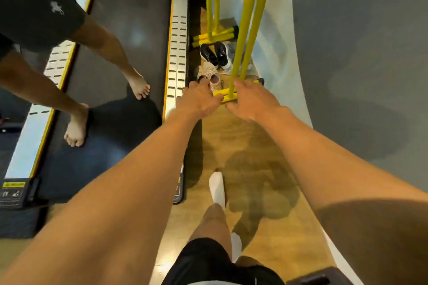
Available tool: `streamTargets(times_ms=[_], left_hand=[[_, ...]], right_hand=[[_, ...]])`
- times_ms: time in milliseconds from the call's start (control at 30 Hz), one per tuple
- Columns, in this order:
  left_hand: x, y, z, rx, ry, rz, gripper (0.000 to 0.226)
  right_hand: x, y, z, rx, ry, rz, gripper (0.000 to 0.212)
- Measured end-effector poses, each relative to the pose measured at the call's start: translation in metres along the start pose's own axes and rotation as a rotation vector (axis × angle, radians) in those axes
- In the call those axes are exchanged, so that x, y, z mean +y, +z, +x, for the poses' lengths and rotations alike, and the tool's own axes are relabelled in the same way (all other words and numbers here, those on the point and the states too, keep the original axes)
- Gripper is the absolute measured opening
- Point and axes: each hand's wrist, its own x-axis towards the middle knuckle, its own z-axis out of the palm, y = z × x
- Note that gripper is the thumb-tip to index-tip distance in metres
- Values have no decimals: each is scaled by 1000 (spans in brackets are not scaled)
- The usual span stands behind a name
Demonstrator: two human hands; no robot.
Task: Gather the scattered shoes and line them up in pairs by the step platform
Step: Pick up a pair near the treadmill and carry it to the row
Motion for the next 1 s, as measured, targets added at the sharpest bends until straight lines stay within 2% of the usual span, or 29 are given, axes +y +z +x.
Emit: streamTargets(times_ms=[200, 400, 533, 667, 1000], left_hand=[[-10, 16, 143, 16, -83, -40, 72], [-23, 49, 279, -60, -223, -248, 77], [-28, 81, 360, -66, -301, -310, 74], [-54, 120, 453, -53, -388, -347, 70], [-155, 265, 647, -69, -473, -320, 70]], right_hand=[[27, 18, 145, -31, -6, 38, 63], [54, 49, 278, -152, 28, 51, 63], [70, 88, 361, -203, 63, 118, 49], [87, 149, 455, -234, 85, 123, 46], [131, 349, 635, -275, 198, 106, 66]])
